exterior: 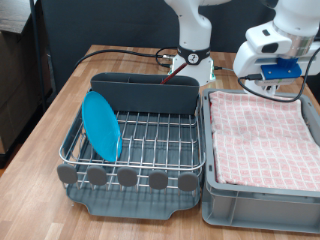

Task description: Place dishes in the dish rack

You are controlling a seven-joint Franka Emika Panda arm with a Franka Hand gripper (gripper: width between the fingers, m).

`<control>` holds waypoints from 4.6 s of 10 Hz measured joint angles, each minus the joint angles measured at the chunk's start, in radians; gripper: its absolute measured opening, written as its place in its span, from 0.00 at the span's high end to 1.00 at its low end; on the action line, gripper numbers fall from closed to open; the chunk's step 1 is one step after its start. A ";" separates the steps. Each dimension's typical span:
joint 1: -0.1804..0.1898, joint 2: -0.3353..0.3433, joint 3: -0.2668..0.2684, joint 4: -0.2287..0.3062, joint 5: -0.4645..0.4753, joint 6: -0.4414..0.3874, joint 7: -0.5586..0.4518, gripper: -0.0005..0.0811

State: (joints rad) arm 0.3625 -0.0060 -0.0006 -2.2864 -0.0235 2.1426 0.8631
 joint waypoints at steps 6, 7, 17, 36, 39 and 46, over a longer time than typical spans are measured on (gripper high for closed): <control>-0.019 0.042 -0.047 0.087 -0.104 0.012 -0.003 0.91; -0.023 0.063 -0.065 0.123 -0.122 0.016 0.037 0.91; -0.102 0.260 -0.156 0.445 -0.131 0.007 -0.133 0.91; -0.170 0.583 -0.175 0.735 -0.004 0.069 -0.108 0.91; -0.168 0.601 -0.182 0.729 -0.021 0.077 -0.093 0.91; -0.182 0.649 -0.194 0.721 -0.019 0.136 -0.123 0.91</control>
State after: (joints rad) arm 0.1805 0.6432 -0.1943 -1.5655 -0.0423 2.2786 0.7399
